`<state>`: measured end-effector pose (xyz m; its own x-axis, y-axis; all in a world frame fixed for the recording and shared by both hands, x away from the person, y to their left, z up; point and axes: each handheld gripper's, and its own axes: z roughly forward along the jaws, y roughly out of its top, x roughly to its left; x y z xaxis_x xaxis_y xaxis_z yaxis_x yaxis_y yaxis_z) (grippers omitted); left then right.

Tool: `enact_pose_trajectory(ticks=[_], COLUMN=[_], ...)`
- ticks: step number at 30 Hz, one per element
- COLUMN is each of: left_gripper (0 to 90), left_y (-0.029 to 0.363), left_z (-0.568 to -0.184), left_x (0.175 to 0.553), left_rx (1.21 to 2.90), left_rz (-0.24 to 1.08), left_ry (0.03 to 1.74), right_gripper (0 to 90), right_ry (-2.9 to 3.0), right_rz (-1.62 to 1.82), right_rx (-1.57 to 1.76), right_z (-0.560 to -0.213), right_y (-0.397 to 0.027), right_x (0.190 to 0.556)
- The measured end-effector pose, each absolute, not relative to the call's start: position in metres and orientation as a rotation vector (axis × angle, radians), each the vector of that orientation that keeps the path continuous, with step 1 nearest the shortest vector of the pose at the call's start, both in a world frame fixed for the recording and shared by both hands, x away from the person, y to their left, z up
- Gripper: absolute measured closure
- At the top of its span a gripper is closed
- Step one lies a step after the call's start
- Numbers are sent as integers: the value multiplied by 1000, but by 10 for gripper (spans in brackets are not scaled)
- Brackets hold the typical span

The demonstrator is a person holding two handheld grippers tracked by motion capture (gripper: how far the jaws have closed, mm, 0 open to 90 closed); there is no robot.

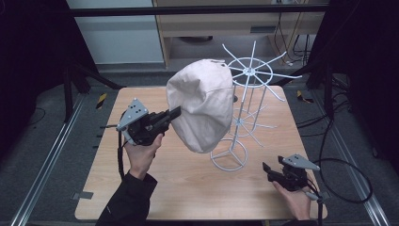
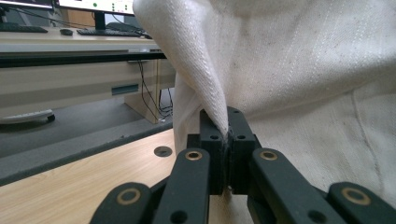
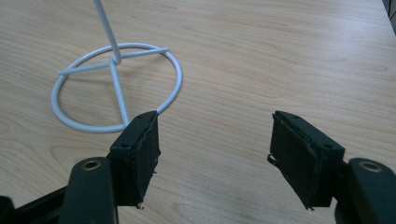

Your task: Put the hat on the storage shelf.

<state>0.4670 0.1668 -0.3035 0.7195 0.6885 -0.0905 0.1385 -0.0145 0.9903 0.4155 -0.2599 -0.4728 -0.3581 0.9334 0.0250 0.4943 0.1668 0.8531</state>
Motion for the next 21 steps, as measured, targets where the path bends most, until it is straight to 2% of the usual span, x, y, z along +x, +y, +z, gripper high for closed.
enact_pose_trajectory(ticks=[12, 21], left_gripper=[854, 755], left_y=[161, 163], left_z=[-310, -313], left_x=[468, 468], left_rx=[1580, 1598], left_rz=[491, 493], left_ry=[695, 678], right_gripper=[329, 328], right_ry=[1930, 1928], right_rz=[1100, 1101], right_rx=[1337, 1338], right_z=[-473, -473], right_y=[-260, -260], right_x=[416, 416])
